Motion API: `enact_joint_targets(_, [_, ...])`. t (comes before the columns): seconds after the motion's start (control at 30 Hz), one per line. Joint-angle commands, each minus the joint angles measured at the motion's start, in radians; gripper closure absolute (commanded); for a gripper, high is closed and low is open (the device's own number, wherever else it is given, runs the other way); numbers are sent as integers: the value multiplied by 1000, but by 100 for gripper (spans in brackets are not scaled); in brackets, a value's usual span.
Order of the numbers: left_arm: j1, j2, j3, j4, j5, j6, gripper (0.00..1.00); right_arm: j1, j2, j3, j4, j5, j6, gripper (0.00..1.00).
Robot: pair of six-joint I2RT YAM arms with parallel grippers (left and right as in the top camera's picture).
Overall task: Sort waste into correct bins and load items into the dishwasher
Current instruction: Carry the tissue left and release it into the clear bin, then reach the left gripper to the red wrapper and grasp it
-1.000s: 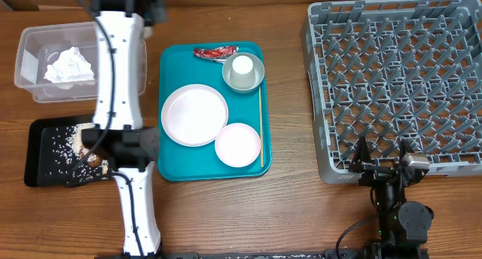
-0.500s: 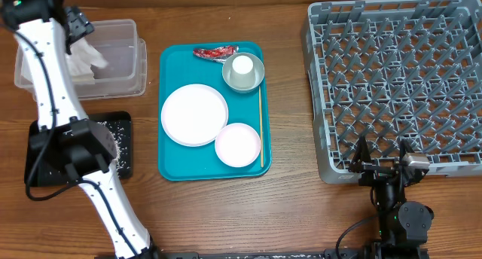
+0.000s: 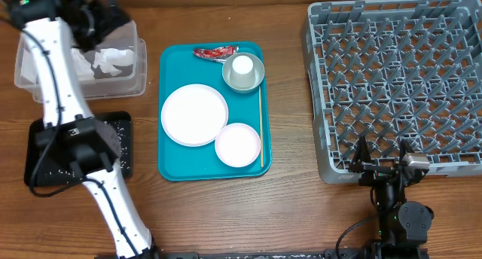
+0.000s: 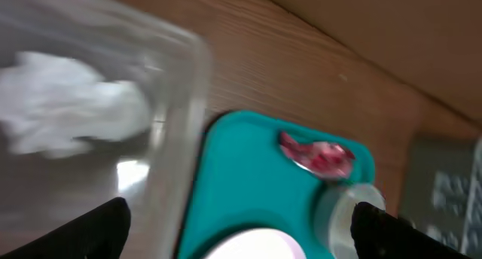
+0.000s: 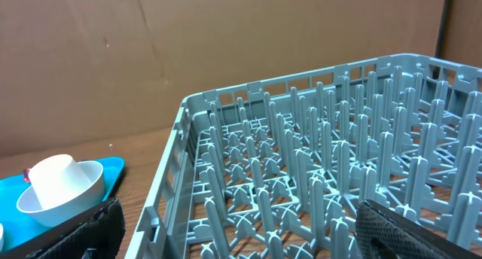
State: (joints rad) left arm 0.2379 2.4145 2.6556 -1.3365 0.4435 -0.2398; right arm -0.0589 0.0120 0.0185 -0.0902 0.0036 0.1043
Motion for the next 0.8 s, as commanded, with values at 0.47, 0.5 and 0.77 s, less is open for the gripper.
enact_joint_targets(0.47, [-401, 44, -31, 151, -469, -195, 26, -2, -9, -11, 6, -5, 0, 0])
enact_joint_targets(0.5, [-410, 51, -31, 153, -470, -222, 22, -2, -9, -11, 6, -5, 0, 0])
enact_joint_targets(0.77, [-460, 122, -32, 191, -441, -489, 17, -2, -9, -11, 6, -5, 0, 0])
